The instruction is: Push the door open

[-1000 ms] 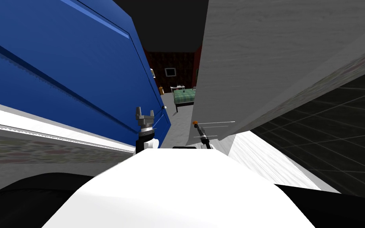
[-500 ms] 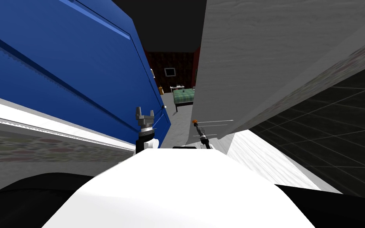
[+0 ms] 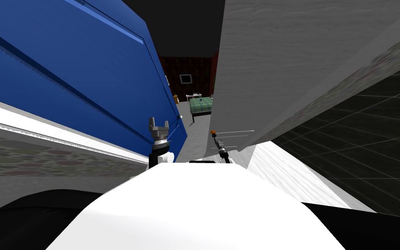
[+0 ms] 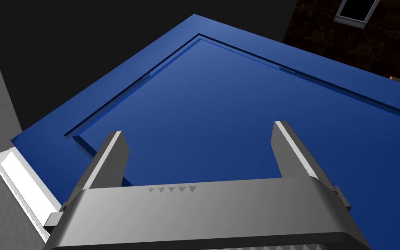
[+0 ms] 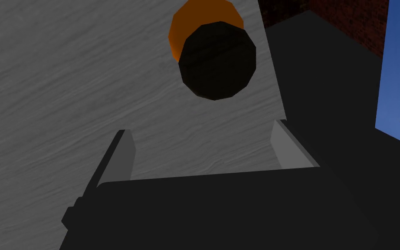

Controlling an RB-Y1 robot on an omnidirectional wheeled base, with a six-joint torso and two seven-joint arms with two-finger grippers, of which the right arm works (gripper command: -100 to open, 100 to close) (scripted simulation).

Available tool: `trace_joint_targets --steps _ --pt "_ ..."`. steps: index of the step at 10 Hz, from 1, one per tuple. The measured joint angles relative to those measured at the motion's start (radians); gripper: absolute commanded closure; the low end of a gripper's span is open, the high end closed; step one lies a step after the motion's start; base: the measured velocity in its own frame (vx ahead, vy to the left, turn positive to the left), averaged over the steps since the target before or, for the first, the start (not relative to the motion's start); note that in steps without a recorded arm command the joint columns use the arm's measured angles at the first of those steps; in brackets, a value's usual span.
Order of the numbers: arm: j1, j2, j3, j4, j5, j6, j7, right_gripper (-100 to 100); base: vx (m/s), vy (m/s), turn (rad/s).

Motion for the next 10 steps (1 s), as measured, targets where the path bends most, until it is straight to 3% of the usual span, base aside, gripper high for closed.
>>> trace_joint_targets --steps 10 --pt "0.008 0.043 -0.032 -0.016 0.076 0.028 0.258 -100 -0.05 0.004 -0.016"
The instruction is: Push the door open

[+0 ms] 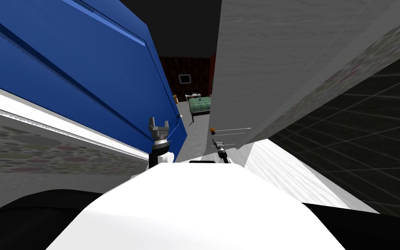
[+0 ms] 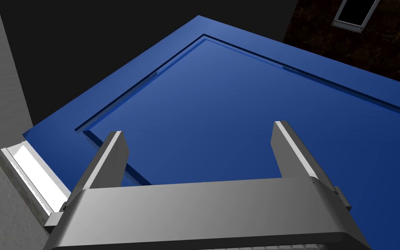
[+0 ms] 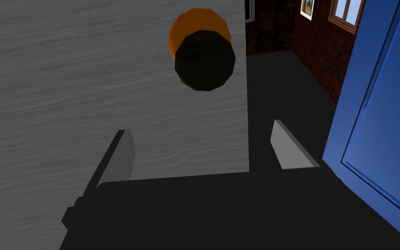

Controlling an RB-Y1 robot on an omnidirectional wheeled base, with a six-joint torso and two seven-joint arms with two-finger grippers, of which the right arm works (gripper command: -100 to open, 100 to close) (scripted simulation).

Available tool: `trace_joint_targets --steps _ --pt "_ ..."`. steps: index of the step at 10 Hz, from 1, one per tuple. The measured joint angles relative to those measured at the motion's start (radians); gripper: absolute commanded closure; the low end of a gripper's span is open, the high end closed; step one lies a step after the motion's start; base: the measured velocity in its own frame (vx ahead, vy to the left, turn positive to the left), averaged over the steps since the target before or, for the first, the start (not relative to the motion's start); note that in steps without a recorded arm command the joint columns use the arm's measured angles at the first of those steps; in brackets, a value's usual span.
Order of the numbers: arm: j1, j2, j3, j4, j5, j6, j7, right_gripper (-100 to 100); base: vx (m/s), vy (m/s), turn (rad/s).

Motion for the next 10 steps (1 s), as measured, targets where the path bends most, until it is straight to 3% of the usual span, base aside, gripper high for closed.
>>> trace_joint_targets --steps 6,10 --pt "0.009 0.026 -0.014 -0.011 0.037 0.018 0.106 -100 -0.033 0.003 -0.007" --pt "0.009 -0.029 -0.02 -0.007 0.034 0.014 0.111 -100 0.201 0.013 0.021"
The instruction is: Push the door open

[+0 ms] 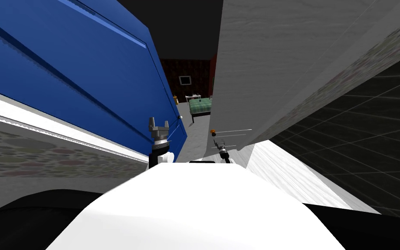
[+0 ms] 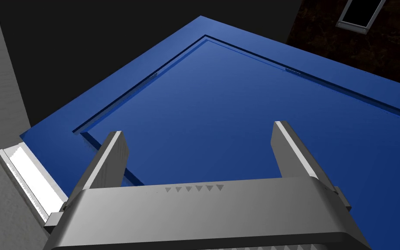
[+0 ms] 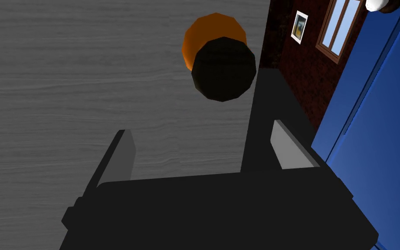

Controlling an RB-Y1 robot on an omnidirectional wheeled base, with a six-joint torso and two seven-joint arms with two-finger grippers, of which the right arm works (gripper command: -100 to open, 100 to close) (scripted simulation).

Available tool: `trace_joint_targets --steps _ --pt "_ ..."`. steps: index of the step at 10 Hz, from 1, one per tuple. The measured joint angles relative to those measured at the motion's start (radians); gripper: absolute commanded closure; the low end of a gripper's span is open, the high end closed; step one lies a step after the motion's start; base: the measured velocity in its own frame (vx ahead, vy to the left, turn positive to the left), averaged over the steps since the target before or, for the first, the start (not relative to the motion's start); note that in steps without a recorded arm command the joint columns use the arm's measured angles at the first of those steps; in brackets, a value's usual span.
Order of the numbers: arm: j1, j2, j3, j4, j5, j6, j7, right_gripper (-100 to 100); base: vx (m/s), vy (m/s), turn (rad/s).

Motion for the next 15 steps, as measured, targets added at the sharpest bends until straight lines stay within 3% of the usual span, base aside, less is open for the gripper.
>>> trace_joint_targets --steps 1,3,5,6,11,12,13,15 --pt "-0.003 -0.003 -0.003 0.004 -0.001 -0.002 0.002 -100 0.229 0.018 0.027" --pt "-0.008 0.011 -0.009 0.016 -0.005 -0.009 0.008 -100 0.178 0.028 0.006" --pt "-0.014 0.043 -0.015 0.031 -0.008 -0.017 0.014 -100 0.102 0.001 0.027" --pt "-0.015 0.045 -0.015 0.032 -0.009 -0.018 0.014 100 -0.009 0.007 0.015" --pt "-0.014 0.043 -0.015 0.031 -0.008 -0.017 0.014 100 -0.013 -0.001 -0.006" --pt "-0.013 0.043 -0.015 0.031 -0.008 -0.017 0.014 -100 -0.087 0.024 -0.044" --pt "-0.023 0.026 -0.02 0.045 -0.011 -0.021 0.02 -100 -0.16 0.033 -0.062" --pt "-0.015 -0.002 -0.019 0.022 -0.009 -0.007 0.019 -100 -0.211 0.048 -0.053"
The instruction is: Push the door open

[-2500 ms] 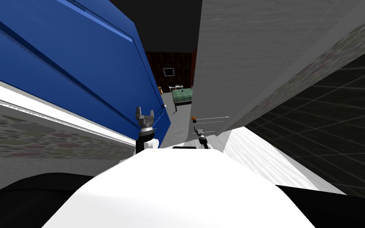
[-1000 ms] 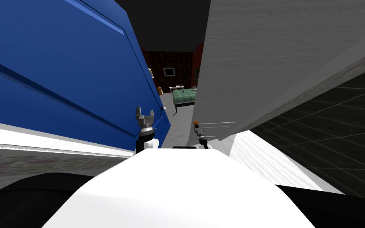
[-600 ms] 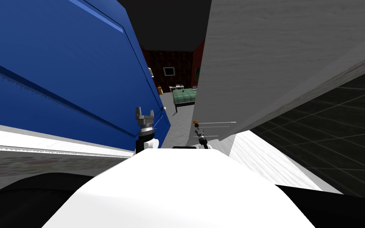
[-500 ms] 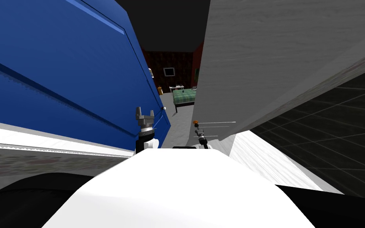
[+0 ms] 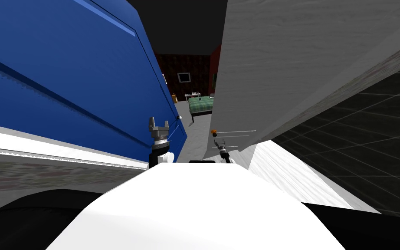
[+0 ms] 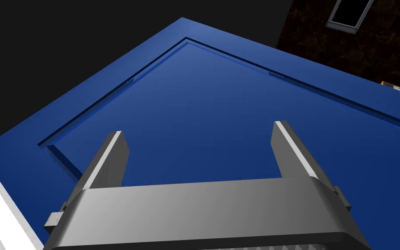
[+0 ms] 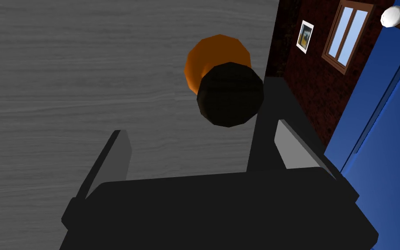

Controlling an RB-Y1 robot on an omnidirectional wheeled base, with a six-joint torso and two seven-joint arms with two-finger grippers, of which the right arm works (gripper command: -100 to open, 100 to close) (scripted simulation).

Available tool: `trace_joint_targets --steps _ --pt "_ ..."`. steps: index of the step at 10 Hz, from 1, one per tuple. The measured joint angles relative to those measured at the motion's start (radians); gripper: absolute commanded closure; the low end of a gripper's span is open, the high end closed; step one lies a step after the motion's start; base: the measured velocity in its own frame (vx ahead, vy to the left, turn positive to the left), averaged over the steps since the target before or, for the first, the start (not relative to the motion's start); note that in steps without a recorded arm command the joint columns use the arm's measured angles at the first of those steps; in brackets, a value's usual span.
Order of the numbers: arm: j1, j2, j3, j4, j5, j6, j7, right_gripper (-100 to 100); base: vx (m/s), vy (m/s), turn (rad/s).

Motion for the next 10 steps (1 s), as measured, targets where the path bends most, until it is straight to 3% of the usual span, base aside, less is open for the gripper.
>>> trace_joint_targets --steps 1,3,4,7,10 --pt "0.003 -0.001 0.0 -0.007 0.0 0.005 -0.002 -100 -0.193 0.044 -0.043" --pt "0.005 0.027 -0.004 -0.005 -0.001 0.005 0.002 -100 -0.128 0.036 -0.028" --pt "0.005 0.029 -0.004 -0.004 -0.001 0.005 0.003 -100 0.08 0.017 0.023" --pt "0.001 -0.008 -0.011 0.005 -0.005 -0.004 0.01 -100 0.181 0.004 0.018" --pt "0.002 -0.009 -0.016 0.004 -0.007 -0.008 0.018 -100 0.22 0.023 0.023"
